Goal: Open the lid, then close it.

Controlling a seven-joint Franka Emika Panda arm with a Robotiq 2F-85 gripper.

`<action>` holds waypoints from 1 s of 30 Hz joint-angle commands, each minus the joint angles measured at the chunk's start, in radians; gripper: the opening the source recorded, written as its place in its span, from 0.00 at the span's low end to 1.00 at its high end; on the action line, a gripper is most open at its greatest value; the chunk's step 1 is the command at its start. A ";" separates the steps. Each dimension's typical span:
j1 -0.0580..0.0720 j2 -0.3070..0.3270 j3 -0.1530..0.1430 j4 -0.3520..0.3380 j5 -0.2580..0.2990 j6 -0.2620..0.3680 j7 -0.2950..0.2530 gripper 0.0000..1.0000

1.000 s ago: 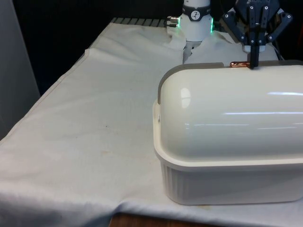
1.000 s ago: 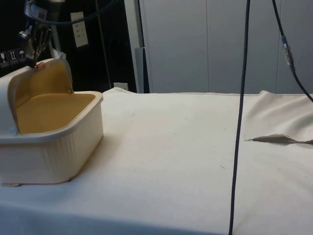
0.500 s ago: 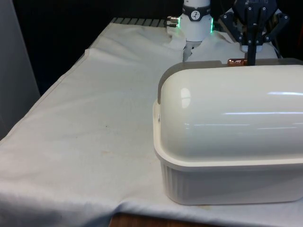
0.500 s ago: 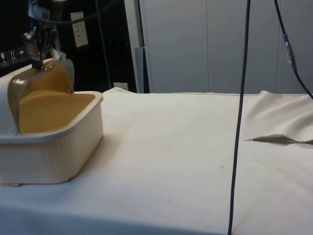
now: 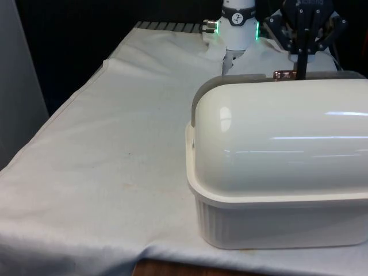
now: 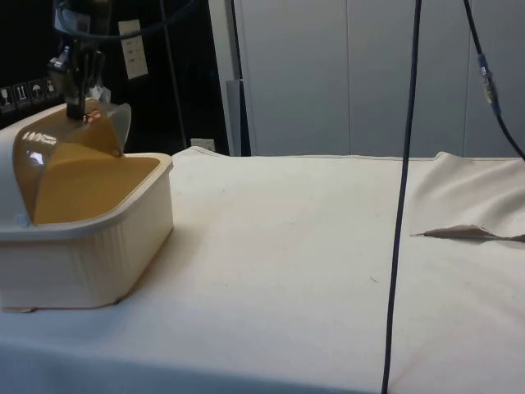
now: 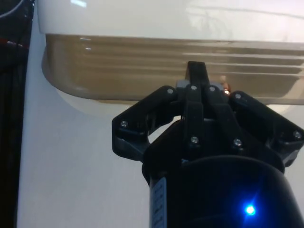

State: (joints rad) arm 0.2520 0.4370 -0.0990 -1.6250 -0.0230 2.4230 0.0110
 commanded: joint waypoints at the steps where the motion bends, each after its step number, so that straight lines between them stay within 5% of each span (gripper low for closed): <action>1: 0.003 -0.007 -0.002 -0.006 -0.005 -0.017 0.002 0.00; 30: 0.009 -0.018 0.018 -0.003 -0.009 -0.252 0.001 0.00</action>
State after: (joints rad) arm 0.2600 0.4220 -0.0810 -1.6260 -0.0330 2.1770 0.0110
